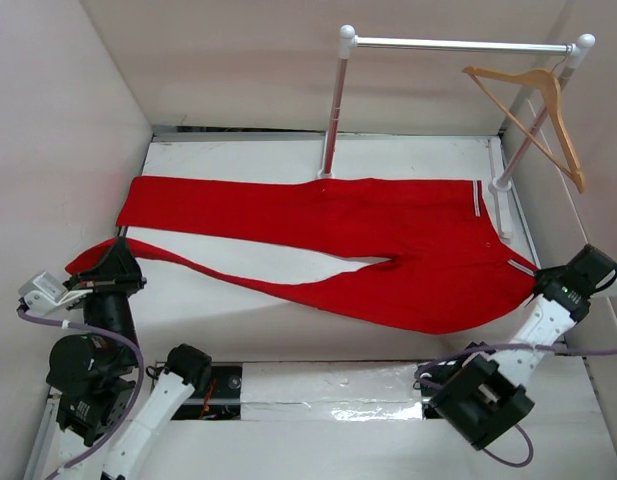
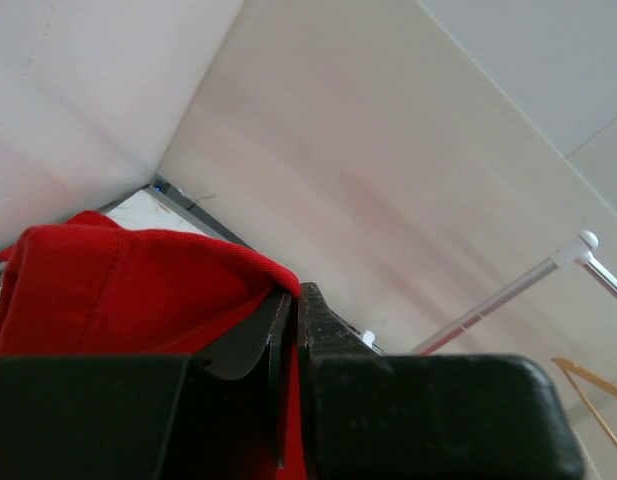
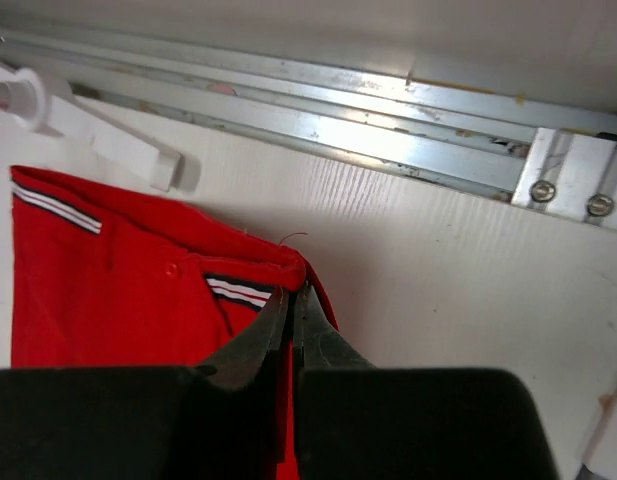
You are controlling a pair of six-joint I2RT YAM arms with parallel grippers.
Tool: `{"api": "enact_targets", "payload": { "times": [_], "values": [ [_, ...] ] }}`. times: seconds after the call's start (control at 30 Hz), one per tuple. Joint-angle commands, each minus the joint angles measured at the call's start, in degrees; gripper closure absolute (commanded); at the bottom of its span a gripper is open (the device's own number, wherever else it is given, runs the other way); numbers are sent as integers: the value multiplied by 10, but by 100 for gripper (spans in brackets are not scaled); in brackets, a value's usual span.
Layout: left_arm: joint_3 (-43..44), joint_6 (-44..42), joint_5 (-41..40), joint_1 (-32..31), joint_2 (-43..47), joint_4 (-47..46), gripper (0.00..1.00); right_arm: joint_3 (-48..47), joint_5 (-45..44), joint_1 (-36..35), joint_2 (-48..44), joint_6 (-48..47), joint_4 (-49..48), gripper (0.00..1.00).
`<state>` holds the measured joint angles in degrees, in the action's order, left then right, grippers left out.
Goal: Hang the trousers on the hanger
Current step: Fold the trousers at the center of the board.
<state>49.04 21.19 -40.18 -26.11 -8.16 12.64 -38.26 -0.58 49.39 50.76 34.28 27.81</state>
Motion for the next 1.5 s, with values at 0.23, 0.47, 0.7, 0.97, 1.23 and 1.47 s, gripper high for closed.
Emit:
{"api": "enact_targets", "payload": {
  "times": [0.23,0.47,0.7,0.97,1.23,1.47],
  "values": [
    [56,-43,-229,-111,-9,-43,100,-117,-149,-80,-137,11,145,100],
    [22,-84,-370,-166,3,-60,100,-108,-117,-112,-131,0,78,100],
    [-36,-197,-499,-241,-58,-199,100,-166,-121,-236,2,61,-39,100],
    [36,-73,-506,-241,-293,-109,100,-146,-148,-293,22,54,-99,100],
    [152,69,-19,278,-472,49,100,-117,-116,-293,-7,46,-118,100],
    [183,111,-82,317,-541,85,100,-119,-116,-288,3,46,-126,100]
  ]
}}
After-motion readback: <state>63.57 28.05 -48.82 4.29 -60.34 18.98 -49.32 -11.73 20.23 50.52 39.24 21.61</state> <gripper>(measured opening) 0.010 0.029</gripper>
